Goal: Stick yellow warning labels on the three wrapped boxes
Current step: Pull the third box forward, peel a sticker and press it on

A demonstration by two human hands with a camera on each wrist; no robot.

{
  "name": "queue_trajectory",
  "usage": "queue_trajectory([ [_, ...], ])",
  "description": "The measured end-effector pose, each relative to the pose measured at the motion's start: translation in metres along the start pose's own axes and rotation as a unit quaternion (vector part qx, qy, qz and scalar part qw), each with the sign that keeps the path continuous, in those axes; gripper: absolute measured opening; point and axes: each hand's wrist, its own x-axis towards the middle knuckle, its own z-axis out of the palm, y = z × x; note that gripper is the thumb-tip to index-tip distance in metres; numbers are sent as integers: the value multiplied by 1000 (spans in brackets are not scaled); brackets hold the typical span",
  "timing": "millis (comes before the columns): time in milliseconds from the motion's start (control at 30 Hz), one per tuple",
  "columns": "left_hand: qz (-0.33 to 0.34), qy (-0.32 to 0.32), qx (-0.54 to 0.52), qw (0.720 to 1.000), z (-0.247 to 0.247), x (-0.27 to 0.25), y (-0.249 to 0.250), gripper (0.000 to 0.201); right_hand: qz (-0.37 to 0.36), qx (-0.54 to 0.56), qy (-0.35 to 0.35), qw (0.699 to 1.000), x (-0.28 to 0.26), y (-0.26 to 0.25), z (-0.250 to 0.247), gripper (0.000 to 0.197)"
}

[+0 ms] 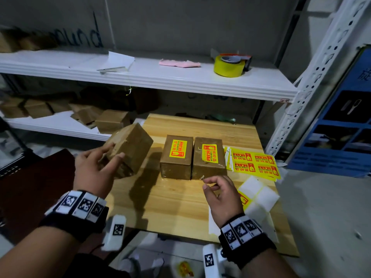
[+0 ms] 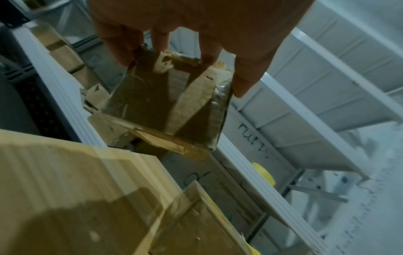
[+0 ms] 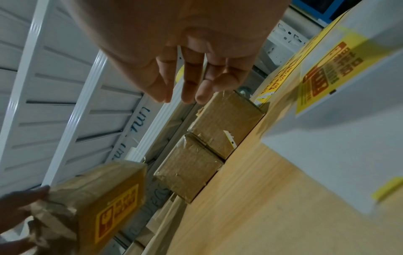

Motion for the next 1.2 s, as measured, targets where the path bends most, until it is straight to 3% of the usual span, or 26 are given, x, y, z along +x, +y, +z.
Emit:
queue_trajectory([
  [167,152,-27,17,988,-10,-53,17,49,9,21,-9,1000,-13,-5,-8,16],
  [333,238,-105,15,966,6,-81,19,52,59,98,-12,993,-21,-7,-25,29],
  [467,258,-192,21,947,29,-85,6,57,87,80,-10,993,-20,1,-43,30],
  [633,292,-273,35,916,49,-78,-8,50,171,20,111,979,-10,34,-81,12],
  [733,302,-293,56,905,56,-69,-7,51,233,-16,137,963,-8,53,-99,11],
  [867,297,-329,94,892,61,-63,-7,54,310,-179,111,927,-10,66,-105,52],
  [1000,290,-324,110,894,66,-55,-11,54,365,-266,25,892,-15,69,-103,96],
  [1100,280,-290,130,906,70,-53,-11,57,357,-319,-13,878,-16,68,-101,108],
  [1200,274,-269,154,911,72,-55,-11,60,351,-338,-37,873,-14,65,-100,107],
])
